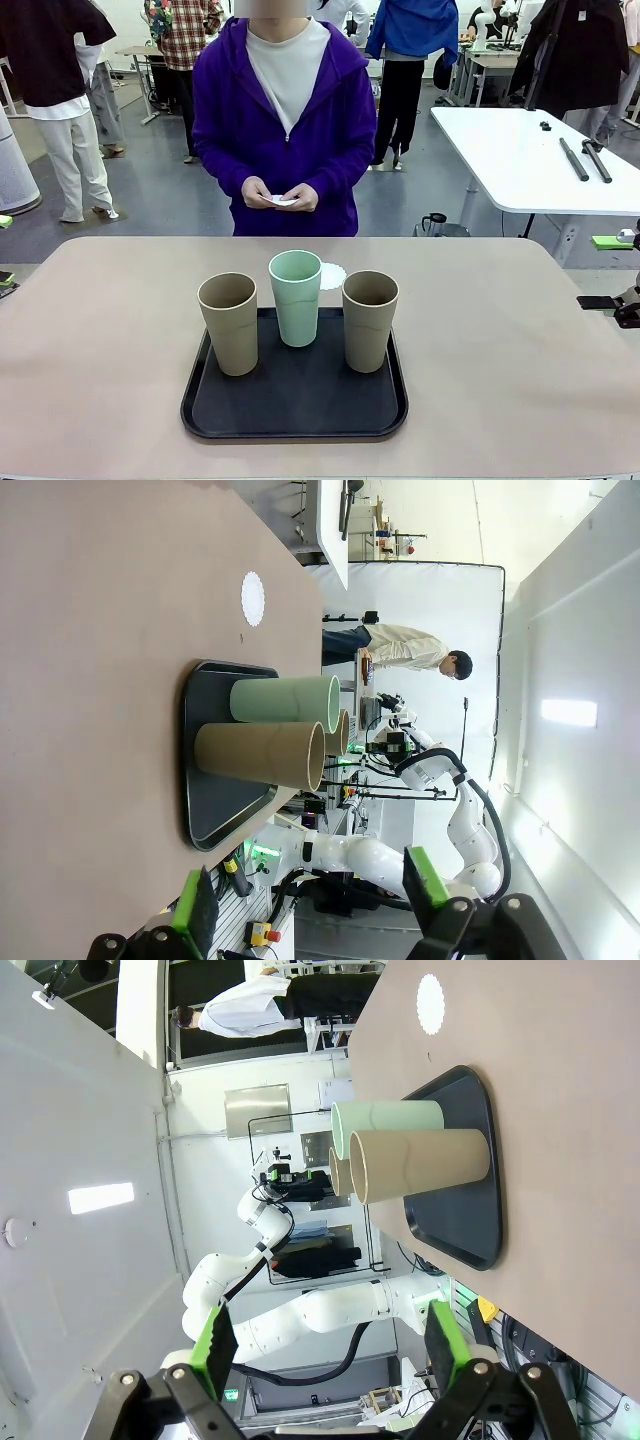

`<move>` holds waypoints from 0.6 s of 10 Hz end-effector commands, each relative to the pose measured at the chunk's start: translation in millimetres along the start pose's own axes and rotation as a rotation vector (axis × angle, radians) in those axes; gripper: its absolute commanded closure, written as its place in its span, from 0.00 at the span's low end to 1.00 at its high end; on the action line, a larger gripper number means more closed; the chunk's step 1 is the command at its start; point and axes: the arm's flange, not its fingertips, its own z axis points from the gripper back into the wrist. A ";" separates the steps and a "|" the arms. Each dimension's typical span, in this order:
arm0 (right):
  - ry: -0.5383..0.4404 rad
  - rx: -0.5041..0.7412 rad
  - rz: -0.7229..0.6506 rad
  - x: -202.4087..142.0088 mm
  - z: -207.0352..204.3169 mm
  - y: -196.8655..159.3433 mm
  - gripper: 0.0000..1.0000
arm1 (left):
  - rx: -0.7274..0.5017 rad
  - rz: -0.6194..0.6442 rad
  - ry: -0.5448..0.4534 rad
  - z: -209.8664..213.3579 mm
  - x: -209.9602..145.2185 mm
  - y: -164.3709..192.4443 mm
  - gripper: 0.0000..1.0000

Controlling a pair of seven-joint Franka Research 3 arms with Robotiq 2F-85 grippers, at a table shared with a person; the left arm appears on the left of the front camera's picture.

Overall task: Place coasters on the table and set cups on them.
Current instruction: Pick up one Reusable plastic cup and place it on a coaster set by the human.

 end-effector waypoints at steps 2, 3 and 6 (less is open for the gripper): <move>-0.004 -0.001 -0.015 0.5 0.4 -0.3 0.00 | 0.093 -0.263 0.172 -11.3 11.9 -33.4 0.00; -0.004 -0.001 -0.015 0.5 0.4 -0.3 0.00 | 0.191 -0.456 0.250 -22.3 13.9 -55.5 0.00; -0.004 -0.001 -0.015 0.5 0.4 -0.3 0.00 | 0.515 -0.901 0.498 -76.2 1.0 -113.0 0.00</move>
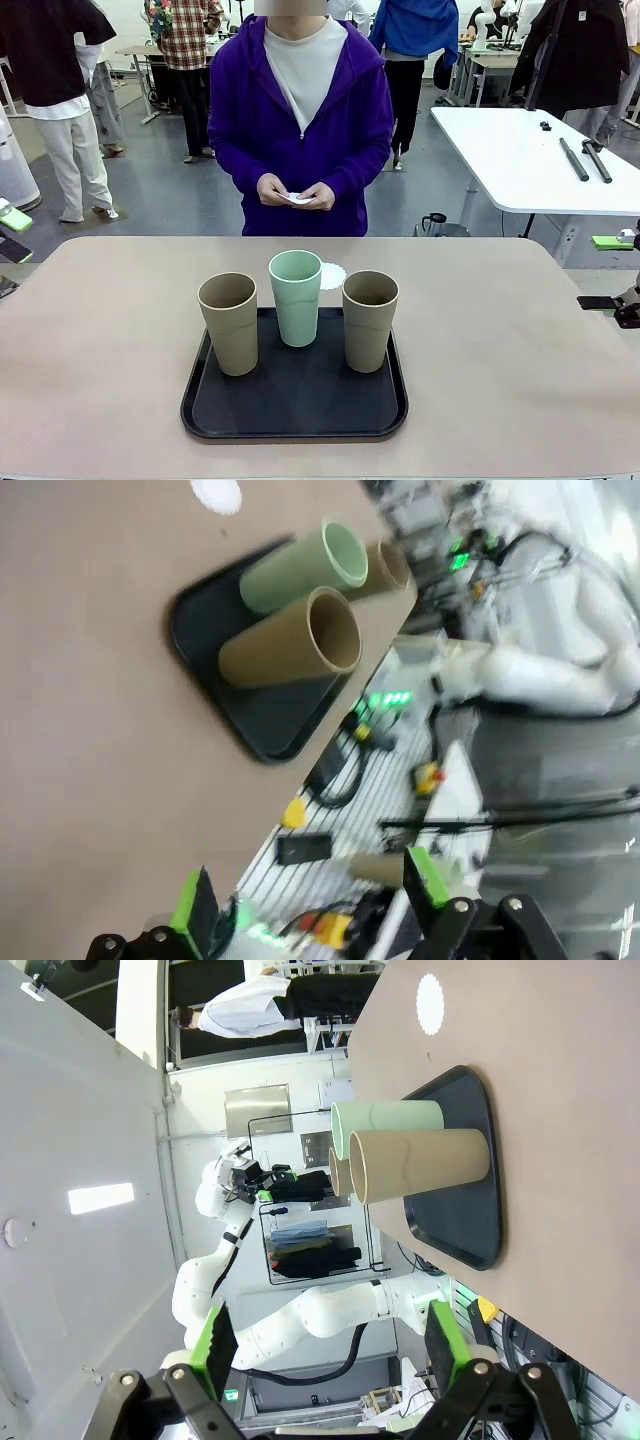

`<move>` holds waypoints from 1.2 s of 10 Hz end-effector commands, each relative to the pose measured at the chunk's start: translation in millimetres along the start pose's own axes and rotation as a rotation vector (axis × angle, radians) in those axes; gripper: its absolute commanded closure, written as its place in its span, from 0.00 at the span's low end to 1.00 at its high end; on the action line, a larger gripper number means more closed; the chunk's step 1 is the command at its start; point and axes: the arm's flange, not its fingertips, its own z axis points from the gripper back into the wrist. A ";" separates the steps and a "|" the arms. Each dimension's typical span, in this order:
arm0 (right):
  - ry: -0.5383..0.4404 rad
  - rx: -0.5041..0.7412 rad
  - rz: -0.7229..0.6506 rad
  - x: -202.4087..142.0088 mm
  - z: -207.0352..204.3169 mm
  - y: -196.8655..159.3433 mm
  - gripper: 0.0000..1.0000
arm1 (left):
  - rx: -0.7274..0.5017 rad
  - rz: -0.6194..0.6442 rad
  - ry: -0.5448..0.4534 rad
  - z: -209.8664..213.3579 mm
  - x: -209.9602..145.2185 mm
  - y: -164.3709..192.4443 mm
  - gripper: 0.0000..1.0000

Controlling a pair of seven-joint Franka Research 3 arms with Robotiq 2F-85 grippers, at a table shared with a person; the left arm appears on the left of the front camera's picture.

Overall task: Place coasters on the table and set cups on them.
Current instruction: Pick up one Reusable plastic cup and place it on a coaster set by the human.

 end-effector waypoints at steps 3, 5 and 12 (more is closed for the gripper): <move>-0.004 -0.001 -0.014 0.3 0.3 0.0 0.00 | 0.312 -0.573 0.178 -62.7 33.1 -51.8 0.00; -0.004 -0.001 -0.014 0.3 0.3 0.0 0.00 | 0.363 -0.671 0.189 -100.4 41.2 -62.9 0.00; -0.004 -0.001 -0.014 0.3 0.3 0.0 0.00 | 0.432 -0.728 0.203 -127.7 53.1 -68.5 0.00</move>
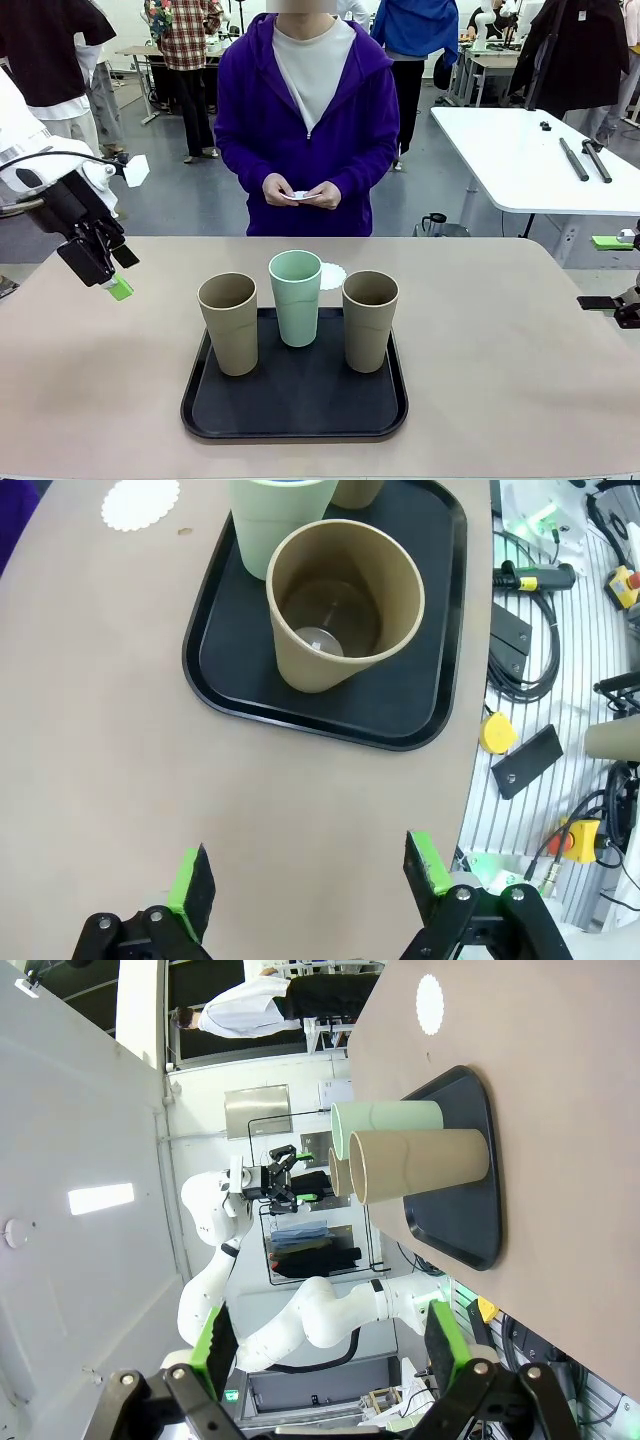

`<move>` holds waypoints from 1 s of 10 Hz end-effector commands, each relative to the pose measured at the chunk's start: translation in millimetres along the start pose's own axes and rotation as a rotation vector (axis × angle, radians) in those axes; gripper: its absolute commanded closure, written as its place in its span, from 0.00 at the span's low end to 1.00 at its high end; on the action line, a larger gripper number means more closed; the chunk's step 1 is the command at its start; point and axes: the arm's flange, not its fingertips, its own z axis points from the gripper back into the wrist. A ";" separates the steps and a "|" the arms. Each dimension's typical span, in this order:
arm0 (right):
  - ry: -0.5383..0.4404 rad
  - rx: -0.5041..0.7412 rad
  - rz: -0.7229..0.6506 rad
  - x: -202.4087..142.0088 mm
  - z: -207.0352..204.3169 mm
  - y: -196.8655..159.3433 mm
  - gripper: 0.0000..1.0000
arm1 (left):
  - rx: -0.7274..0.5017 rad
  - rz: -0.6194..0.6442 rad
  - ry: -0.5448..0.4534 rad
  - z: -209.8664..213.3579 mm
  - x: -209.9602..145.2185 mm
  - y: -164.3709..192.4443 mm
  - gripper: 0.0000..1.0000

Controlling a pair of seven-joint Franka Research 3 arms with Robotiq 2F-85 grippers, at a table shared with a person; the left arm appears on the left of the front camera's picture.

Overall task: Place coasters on the table and set cups on them.
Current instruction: Pick up one Reusable plastic cup and place it on a coaster set by the human.

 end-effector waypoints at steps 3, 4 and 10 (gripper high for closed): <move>-0.003 -0.001 -0.014 0.3 0.1 0.1 0.00 | -0.024 -0.176 -0.254 -2.1 -15.6 4.0 0.00; -0.003 -0.001 -0.014 0.3 0.1 0.1 0.00 | -0.040 -0.171 -0.435 -14.7 -29.5 9.6 0.00; -0.003 -0.001 -0.014 0.3 0.1 0.1 0.00 | -0.166 -0.148 -0.926 -79.7 -97.0 48.7 0.00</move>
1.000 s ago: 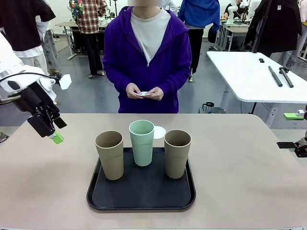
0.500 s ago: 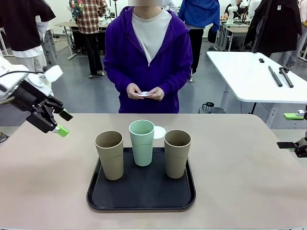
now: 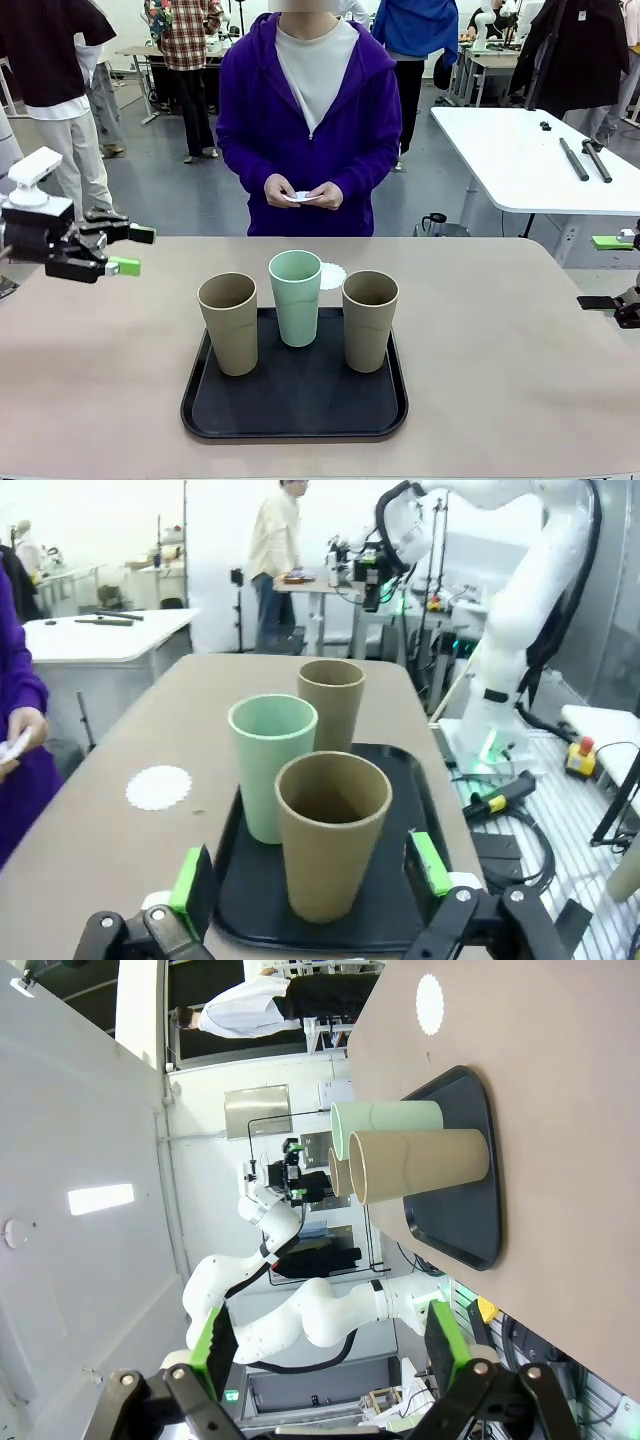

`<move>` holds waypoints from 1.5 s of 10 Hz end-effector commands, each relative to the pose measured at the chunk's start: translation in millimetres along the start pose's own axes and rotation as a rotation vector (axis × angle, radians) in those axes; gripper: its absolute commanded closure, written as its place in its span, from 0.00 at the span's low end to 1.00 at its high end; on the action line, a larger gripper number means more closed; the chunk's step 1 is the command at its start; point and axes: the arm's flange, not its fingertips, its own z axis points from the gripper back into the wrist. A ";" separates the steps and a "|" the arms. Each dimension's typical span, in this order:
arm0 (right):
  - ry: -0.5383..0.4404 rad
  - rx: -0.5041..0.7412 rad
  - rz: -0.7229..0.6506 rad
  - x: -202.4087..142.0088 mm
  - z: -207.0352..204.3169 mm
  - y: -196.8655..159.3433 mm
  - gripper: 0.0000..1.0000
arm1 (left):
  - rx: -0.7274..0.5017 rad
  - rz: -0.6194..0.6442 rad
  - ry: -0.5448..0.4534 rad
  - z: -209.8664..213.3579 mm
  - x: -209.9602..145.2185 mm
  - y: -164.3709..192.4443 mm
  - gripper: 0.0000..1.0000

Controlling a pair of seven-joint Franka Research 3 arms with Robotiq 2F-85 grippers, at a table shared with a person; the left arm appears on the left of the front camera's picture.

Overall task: Place coasters on the table and set cups on them.
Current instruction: Pick up one Reusable plastic cup and place it on a coaster set by the human.

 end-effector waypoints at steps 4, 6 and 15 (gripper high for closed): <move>-0.002 -0.001 -0.013 0.3 0.0 0.2 0.00 | -0.151 -0.029 -0.082 -32.6 -72.8 23.6 0.00; -0.002 -0.001 -0.013 0.3 0.0 0.2 0.00 | -0.181 -0.046 -0.089 -45.7 -85.7 22.7 0.00; -0.002 -0.001 -0.013 0.3 0.0 0.2 0.00 | -0.200 -0.027 -0.061 -58.1 -92.1 25.1 0.00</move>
